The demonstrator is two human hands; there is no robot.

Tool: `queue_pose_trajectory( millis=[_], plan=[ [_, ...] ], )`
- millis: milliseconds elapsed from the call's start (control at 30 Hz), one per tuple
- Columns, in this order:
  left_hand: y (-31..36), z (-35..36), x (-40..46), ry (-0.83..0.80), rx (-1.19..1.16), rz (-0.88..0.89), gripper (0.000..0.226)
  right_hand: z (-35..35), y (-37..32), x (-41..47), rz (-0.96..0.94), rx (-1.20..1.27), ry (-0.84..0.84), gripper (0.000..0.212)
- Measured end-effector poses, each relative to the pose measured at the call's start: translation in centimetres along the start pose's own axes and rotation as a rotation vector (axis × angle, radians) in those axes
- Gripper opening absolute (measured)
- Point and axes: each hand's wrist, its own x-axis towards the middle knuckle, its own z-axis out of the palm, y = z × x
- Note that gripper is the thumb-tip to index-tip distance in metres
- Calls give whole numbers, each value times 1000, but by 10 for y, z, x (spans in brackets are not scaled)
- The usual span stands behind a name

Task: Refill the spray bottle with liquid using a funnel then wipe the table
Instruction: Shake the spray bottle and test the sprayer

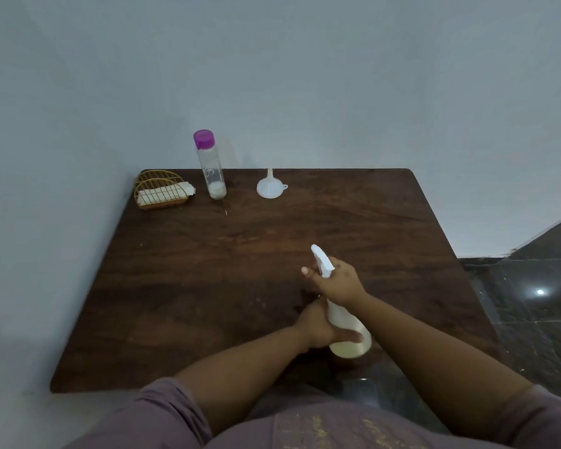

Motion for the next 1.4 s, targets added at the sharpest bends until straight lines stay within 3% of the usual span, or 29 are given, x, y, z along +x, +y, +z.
queue_pose_trajectory(
  millis=[133,400,600,767,867,967,1100,1300,1400],
  plan=[
    [-8,40,-23,9,-95,-94,99,4,16,-23,146,-223,-124,81],
    [-7,90,-64,23,-148,-162,84,-9,32,-79,184,-235,-189,48],
    [-5,109,-82,20,-104,-136,79,-15,48,-107,262,-150,-49,66],
    [3,117,-90,34,-126,-139,81,-27,49,-117,195,-57,-174,73],
    [7,118,-91,47,-91,-111,77,-33,47,-123,114,93,-151,56],
    [9,119,-90,74,-59,-107,84,-37,40,-126,27,54,-34,49],
    [9,118,-89,92,-24,-116,93,-35,35,-124,155,31,7,31],
    [8,114,-92,92,-43,-116,85,-34,34,-122,117,-60,-70,57],
    [8,115,-92,90,-20,-111,84,-32,36,-126,98,2,-25,55]
  ],
)
